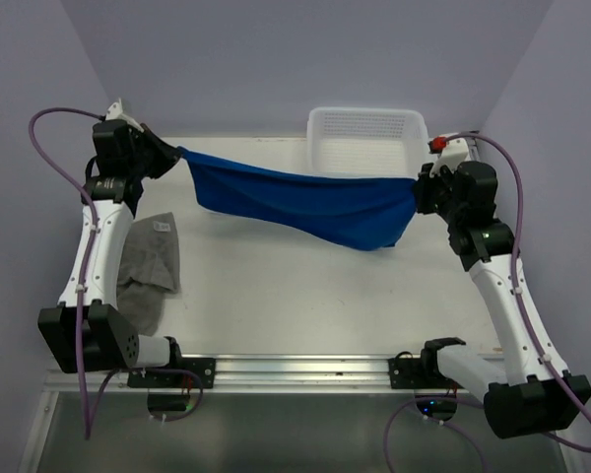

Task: Roll the towels
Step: Flatten the towel

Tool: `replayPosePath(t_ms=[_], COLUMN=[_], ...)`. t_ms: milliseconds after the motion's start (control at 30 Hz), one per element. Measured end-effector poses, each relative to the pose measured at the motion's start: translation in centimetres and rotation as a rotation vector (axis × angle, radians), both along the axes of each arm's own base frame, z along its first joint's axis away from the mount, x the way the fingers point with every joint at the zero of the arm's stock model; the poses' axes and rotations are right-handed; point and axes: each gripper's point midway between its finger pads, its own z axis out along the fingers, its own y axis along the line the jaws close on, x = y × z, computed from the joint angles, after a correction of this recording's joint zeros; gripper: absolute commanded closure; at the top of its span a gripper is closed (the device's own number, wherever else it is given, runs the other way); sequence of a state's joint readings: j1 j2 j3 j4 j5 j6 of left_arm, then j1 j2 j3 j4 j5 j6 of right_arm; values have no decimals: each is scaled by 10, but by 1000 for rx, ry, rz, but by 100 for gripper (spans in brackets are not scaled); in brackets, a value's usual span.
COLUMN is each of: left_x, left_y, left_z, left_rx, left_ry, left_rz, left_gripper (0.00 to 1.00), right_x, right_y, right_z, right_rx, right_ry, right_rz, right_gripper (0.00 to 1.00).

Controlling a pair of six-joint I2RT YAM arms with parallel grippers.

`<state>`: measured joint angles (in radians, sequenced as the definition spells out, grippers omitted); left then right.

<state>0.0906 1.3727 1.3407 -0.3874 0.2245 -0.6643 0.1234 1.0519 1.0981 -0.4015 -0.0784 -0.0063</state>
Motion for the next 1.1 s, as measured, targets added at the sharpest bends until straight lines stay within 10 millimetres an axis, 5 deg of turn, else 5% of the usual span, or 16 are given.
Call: replayPosePath(t_ms=[333,800,967,1100], left_x=[-39,-161,-178,-158], left_y=[5,26,37,41], left_z=[21,97,78,39], left_rx=[-49,-63,-58,-64], left_ry=[-58,-311,-306,-193], left_rz=[36,274,350,367], left_gripper=[100,100,100,100], right_x=[-41,-148,-158,-140], right_y=[6,23,24,25], right_z=[38,51,45,26], right_rx=[17,210,273,303], right_ry=[-117,-80,-31,49], right_rz=[73,153,121,78], right_gripper=[100,100,100,100])
